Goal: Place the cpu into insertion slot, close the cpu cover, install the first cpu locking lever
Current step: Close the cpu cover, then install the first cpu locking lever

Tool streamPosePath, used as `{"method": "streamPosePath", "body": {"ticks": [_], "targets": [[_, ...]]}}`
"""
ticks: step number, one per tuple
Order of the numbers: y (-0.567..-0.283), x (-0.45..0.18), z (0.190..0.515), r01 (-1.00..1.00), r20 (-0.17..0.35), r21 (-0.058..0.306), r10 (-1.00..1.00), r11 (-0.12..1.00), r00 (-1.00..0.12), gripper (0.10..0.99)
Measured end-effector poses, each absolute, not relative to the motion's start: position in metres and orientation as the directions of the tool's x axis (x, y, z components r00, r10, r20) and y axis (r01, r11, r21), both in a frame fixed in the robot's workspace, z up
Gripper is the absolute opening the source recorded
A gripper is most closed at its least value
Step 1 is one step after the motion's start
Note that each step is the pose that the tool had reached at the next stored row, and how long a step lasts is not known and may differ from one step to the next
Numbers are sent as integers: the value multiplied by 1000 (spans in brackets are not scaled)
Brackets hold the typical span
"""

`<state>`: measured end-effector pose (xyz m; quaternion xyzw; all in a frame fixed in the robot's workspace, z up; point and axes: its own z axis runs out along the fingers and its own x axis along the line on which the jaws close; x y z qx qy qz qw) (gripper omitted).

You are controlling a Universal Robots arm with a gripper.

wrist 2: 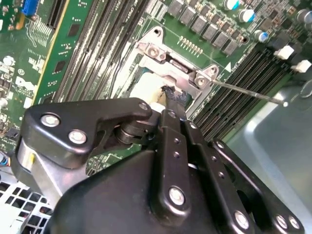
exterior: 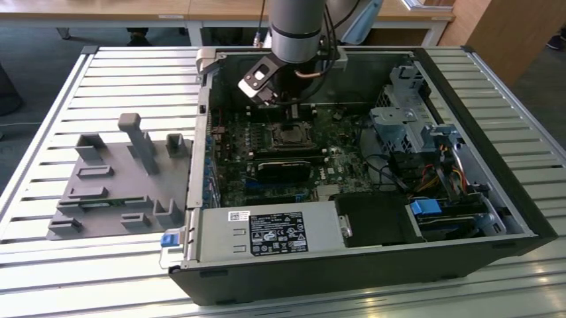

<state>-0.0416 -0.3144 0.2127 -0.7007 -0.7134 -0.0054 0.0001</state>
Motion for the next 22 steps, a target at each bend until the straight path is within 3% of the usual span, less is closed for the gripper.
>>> {"method": "streamPosePath", "body": {"ticks": [22], "targets": [[-314, -35, 221, 1000, 8, 8, 1000, 18, -18, 106]]}}
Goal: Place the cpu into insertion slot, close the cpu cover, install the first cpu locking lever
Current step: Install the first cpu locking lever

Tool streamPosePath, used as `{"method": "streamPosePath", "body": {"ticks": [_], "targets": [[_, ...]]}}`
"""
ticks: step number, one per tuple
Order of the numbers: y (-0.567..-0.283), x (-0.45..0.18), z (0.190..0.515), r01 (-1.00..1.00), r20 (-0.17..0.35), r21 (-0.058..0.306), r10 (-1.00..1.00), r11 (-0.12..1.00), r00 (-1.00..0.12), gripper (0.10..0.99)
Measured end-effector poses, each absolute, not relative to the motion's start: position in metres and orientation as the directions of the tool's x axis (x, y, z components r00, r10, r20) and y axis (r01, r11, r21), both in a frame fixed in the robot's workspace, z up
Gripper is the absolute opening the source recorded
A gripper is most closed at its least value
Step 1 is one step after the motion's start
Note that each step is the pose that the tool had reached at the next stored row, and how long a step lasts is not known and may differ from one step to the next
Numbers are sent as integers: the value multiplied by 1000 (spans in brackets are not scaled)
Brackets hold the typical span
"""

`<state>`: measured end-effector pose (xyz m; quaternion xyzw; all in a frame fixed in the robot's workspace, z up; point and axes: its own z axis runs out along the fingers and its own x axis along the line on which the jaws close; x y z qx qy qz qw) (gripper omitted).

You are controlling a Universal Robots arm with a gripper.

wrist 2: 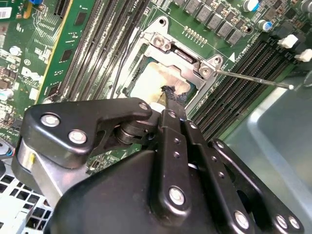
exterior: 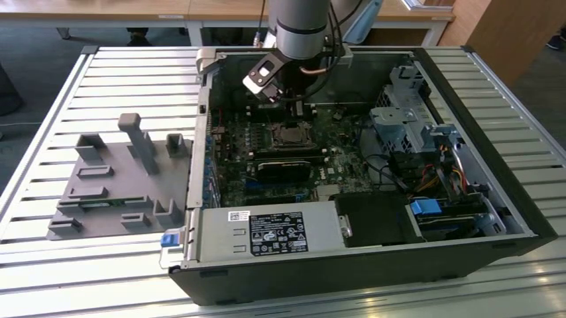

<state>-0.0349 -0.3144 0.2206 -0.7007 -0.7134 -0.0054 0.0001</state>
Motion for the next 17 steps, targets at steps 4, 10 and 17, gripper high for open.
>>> {"method": "streamPosePath", "body": {"ticks": [4, 10, 17], "targets": [[-314, -35, 228, 1000, 8, 8, 1000, 18, -18, 106], [-314, -35, 240, 1000, 8, 8, 1000, 18, -18, 106], [-314, -35, 255, 1000, 8, 8, 1000, 18, -18, 106]]}}
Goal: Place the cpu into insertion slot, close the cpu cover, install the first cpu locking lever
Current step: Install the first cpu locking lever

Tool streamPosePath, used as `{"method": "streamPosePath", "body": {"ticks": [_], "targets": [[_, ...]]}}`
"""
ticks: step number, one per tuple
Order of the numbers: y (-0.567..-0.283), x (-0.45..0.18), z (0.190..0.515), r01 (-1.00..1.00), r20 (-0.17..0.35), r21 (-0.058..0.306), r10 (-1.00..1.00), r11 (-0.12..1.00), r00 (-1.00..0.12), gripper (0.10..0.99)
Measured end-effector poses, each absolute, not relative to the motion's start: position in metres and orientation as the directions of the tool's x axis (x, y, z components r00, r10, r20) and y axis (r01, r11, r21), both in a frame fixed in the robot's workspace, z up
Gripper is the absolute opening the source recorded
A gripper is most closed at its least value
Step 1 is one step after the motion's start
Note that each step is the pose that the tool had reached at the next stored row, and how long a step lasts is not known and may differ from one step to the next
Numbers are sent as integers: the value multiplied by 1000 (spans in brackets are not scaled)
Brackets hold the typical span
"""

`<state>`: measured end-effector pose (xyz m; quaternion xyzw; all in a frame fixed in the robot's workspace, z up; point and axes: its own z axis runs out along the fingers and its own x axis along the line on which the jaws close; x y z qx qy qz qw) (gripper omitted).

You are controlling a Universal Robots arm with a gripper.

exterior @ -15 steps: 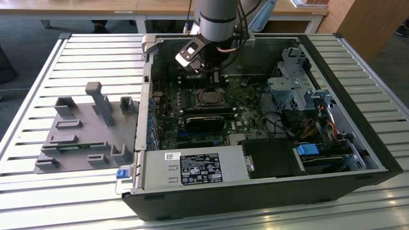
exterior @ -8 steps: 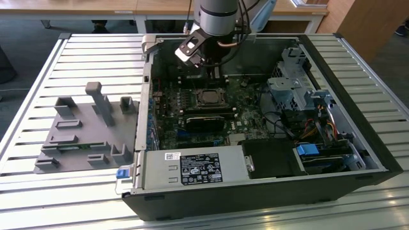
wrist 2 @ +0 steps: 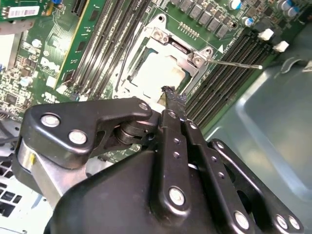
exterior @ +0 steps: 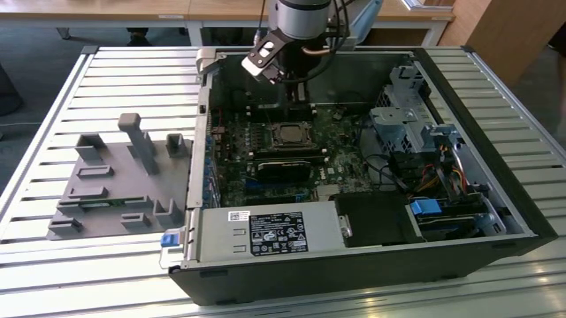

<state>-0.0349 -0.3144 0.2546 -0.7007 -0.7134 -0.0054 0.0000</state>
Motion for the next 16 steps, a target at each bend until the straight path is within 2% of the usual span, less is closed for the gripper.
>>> {"method": "streamPosePath", "body": {"ticks": [10, 16], "targets": [[-314, -35, 270, 1000, 8, 8, 1000, 20, -20, 106], [-314, -35, 270, 993, 7, 8, 993, 121, -121, 106]]}}
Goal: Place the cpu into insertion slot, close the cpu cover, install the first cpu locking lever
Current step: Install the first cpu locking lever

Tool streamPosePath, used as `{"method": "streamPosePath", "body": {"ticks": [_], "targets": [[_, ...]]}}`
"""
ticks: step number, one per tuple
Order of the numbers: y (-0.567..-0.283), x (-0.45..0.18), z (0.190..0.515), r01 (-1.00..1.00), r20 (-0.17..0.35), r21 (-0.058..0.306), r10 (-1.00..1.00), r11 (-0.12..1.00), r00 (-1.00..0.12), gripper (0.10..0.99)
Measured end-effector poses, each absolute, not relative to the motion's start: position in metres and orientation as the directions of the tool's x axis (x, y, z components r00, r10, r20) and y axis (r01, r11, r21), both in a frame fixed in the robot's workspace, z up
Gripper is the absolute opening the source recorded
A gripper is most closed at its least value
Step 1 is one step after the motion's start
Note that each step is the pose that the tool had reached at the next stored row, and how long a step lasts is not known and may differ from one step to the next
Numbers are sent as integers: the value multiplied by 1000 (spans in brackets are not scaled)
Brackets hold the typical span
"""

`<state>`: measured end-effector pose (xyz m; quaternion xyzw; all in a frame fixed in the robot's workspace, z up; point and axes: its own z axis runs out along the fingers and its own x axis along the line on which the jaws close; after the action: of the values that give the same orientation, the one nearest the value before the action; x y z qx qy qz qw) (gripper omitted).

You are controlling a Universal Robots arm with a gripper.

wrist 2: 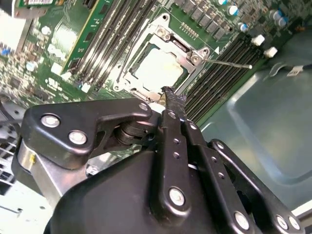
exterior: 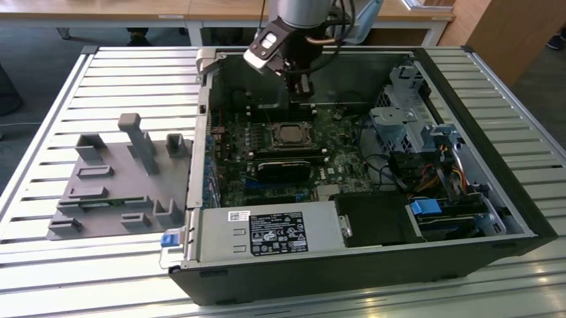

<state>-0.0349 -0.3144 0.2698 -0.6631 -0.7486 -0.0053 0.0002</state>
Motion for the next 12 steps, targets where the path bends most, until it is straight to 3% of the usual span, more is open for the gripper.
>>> {"method": "streamPosePath", "body": {"ticks": [12], "targets": [[-314, -35, 270, 963, 7, 8, 963, 270, -270, 106]]}}
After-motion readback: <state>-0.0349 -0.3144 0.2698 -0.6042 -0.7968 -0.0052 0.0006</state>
